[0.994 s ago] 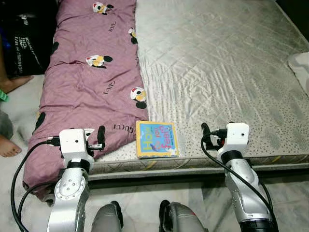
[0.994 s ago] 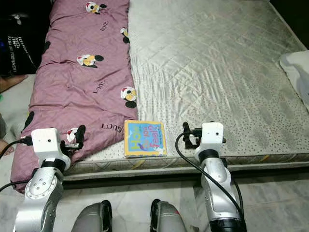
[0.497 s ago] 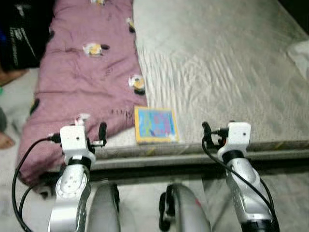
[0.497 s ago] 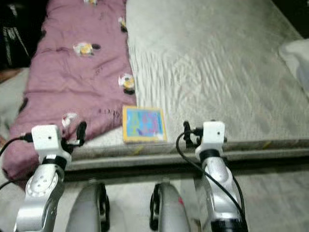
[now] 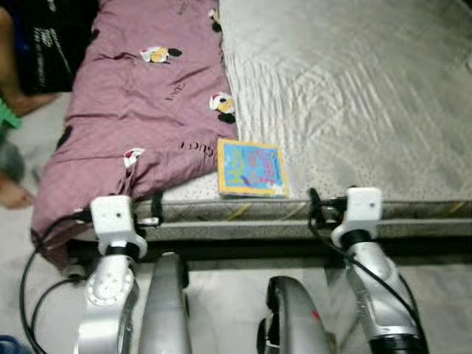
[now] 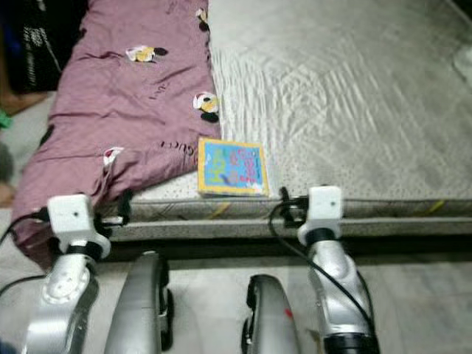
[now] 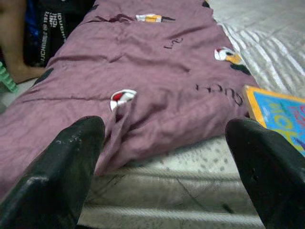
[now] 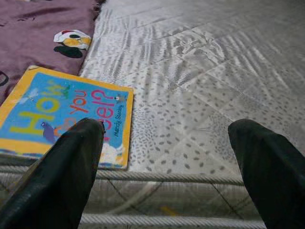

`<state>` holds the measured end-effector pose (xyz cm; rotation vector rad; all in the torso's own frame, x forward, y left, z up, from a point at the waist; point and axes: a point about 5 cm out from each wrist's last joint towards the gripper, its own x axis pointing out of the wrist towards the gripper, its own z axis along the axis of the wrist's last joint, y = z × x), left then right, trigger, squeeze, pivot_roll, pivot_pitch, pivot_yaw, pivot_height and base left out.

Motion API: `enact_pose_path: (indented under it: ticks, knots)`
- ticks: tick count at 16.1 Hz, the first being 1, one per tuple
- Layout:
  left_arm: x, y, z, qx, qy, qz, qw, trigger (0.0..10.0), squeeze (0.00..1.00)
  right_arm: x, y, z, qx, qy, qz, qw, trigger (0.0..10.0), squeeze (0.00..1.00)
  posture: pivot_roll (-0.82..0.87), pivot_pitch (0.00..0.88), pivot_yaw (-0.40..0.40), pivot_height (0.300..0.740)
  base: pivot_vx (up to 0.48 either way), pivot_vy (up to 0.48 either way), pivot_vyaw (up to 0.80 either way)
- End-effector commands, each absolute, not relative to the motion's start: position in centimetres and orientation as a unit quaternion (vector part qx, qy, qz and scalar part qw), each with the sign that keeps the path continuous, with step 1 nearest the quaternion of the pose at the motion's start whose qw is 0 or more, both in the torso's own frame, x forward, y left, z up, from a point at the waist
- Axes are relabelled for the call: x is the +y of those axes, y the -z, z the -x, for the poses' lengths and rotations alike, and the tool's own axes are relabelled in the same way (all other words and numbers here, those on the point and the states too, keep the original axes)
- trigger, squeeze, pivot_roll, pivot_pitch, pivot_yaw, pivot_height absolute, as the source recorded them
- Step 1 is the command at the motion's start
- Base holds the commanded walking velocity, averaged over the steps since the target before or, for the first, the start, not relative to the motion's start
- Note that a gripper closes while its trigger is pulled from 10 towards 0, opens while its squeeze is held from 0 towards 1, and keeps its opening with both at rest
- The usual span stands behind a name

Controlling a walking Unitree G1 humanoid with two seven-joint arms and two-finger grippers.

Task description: Clean up the room

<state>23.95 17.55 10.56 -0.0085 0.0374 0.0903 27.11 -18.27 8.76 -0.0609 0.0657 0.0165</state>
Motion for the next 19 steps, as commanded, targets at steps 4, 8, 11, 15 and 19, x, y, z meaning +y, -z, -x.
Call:
enact_pose_path:
  ticks: [4, 8, 11, 15, 19]
  knots:
    - [17.6, -10.8, -23.7, 0.012, -0.039, 0.004, 0.999, 10.0, 0.00, -18.8, -8.5, -26.8, 0.039, -0.001, 0.035, 0.999, 10.0, 0.00, 0.04, 0.212, -0.067, 0.611, 0.340, 0.000, 0.00]
    - [17.5, -10.6, -23.7, 0.014, -0.035, 0.004, 0.999, 10.0, 0.00, -18.8, -8.4, -26.8, 0.040, -0.001, 0.037, 0.999, 10.0, 0.00, 0.04, 0.211, -0.066, 0.611, 0.425, 0.000, 0.00]
    - [17.5, -10.5, -23.6, 0.017, -0.035, 0.006, 0.999, 10.0, 0.00, -18.8, -8.4, -26.8, 0.041, -0.002, 0.037, 0.998, 10.0, 0.00, 0.04, 0.212, -0.069, 0.611, 0.431, 0.000, 0.00]
    - [17.4, -10.1, -23.5, 0.027, -0.043, 0.010, 0.999, 10.0, 0.00, -18.9, -8.4, -26.8, 0.040, -0.002, 0.038, 0.998, 10.0, 0.00, 0.04, 0.214, -0.070, 0.611, 0.233, 0.000, 0.00]
    - [17.8, -9.4, -23.5, 0.049, -0.063, 0.019, 0.997, 10.0, 0.00, -18.9, -8.5, -26.8, 0.040, -0.004, 0.040, 0.998, 10.0, 0.00, 0.04, 0.217, -0.072, 0.606, 0.000, 0.000, 0.00]
